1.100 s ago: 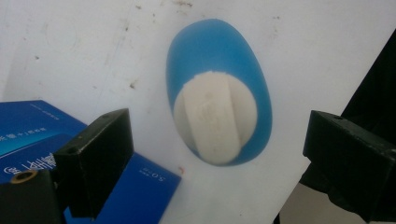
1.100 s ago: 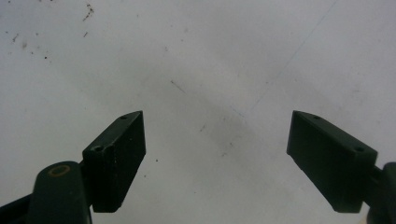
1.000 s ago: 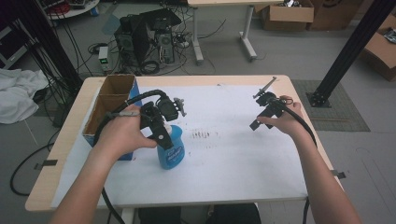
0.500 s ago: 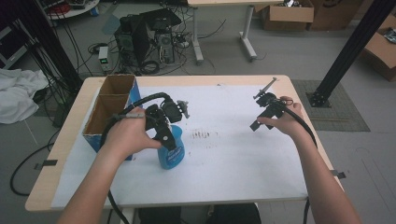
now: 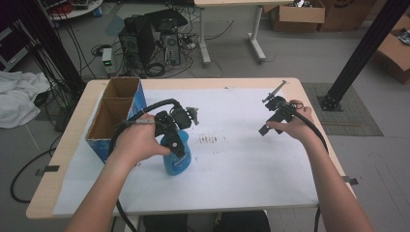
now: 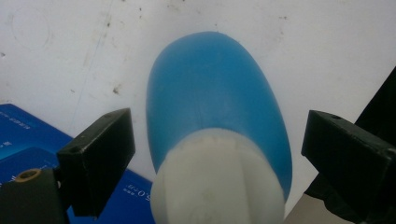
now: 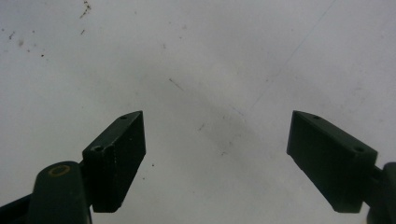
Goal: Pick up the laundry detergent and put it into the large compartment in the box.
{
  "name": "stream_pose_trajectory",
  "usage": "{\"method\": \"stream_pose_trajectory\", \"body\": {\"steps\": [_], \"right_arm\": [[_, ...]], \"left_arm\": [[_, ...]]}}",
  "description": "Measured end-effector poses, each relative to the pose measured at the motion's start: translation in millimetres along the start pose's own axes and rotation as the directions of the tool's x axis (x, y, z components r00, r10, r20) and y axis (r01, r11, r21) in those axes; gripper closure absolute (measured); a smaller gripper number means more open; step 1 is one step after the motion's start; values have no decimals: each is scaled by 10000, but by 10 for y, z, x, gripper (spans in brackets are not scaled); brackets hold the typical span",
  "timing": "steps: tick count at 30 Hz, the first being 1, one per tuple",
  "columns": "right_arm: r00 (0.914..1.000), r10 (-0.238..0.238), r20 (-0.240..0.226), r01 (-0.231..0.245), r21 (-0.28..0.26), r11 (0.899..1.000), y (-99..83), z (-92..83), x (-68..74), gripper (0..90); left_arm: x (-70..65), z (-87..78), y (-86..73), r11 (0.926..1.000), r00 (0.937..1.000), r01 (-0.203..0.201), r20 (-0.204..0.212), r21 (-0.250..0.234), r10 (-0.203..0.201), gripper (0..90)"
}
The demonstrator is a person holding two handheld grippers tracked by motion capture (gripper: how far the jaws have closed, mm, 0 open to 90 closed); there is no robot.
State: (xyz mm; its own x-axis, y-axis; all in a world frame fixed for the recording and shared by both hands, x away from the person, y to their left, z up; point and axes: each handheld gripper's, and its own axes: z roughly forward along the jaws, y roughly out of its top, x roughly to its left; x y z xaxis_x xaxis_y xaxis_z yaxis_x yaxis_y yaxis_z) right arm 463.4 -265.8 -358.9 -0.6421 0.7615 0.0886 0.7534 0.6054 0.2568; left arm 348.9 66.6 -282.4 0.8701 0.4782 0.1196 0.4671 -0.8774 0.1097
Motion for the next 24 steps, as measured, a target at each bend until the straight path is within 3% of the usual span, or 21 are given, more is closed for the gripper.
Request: {"method": "stream_pose_trajectory", "body": {"steps": [24], "right_arm": [[10000, -17, 20, 17, 7, 10000, -4, 0, 11, 197]], "left_arm": [[18, 92, 8, 9989, 9990, 367, 242, 308, -375, 158]]}}
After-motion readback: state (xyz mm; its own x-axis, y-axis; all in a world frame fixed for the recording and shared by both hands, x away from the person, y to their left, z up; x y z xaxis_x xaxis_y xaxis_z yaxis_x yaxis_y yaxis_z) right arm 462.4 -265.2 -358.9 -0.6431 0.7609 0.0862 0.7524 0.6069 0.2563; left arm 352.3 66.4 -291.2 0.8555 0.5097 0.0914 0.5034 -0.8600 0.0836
